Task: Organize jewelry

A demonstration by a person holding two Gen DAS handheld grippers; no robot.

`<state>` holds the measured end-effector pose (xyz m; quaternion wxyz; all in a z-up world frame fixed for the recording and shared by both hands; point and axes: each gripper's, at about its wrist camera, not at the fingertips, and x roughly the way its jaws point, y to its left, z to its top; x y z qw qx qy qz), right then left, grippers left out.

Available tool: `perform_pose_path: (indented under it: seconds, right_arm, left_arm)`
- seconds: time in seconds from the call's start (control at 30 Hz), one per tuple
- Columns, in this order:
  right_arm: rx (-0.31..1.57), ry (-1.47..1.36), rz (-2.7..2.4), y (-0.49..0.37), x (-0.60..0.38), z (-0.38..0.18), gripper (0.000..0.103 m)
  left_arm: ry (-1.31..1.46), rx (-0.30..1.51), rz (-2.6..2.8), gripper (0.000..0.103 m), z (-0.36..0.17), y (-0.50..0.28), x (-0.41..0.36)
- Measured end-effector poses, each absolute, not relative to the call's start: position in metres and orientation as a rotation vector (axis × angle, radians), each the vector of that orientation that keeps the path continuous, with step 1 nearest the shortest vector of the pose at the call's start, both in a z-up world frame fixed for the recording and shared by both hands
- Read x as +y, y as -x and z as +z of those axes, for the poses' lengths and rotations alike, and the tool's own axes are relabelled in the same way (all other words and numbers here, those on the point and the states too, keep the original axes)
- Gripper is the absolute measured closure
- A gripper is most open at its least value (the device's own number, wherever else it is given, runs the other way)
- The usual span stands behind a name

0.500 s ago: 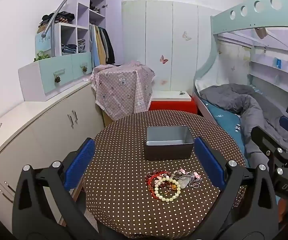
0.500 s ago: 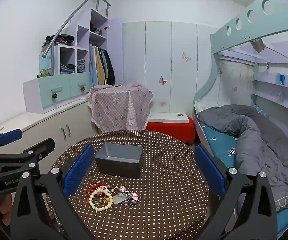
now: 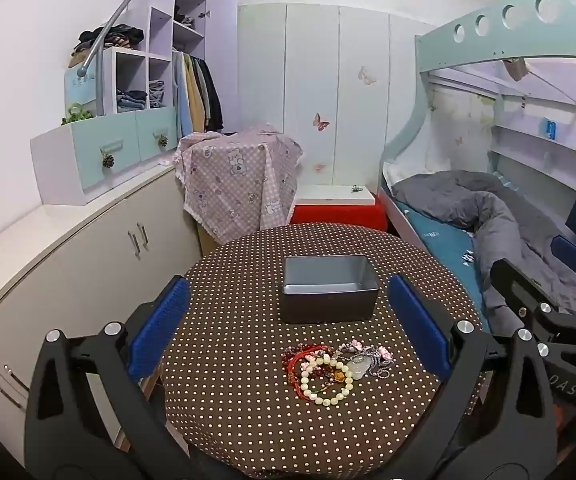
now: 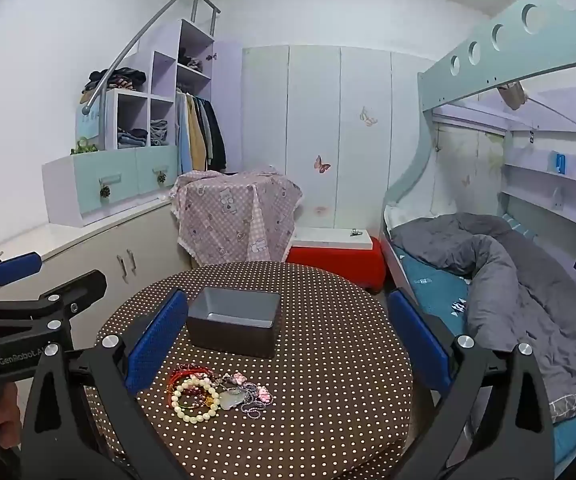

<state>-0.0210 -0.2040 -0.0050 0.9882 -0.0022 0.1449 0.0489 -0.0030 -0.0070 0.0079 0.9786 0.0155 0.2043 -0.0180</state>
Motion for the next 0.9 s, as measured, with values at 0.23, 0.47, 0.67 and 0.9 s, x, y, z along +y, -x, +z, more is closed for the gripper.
perform_pose_path:
  seconds: [0.23, 0.47, 0.67, 0.9]
  right_arm:
    - [0.306, 0.004, 0.1, 0.0175, -0.2027, -0.0062, 0.007]
    - [0.311, 0.01, 0.104, 0.0163, -0.2033, -0.0085, 0.007]
    - [0.313, 0.007, 0.101, 0.016, -0.2046, -0.0091, 0.007]
    - [0.32, 0.008, 0.094, 0.0149, -0.2042, -0.0082, 0.007]
  left_arm:
    - [-0.021, 0.412, -0.039, 0.006, 0.0074, 0.0011, -0.0051]
    - [-0.011, 0.411, -0.039, 0.006, 0.008, 0.0006, -0.0059]
    - [-0.012, 0.406, -0.042, 0.006, 0.0073, -0.0007, -0.0057]
    - [-0.009, 0.401, -0.045, 0.006, 0.0066, -0.0009, -0.0048]
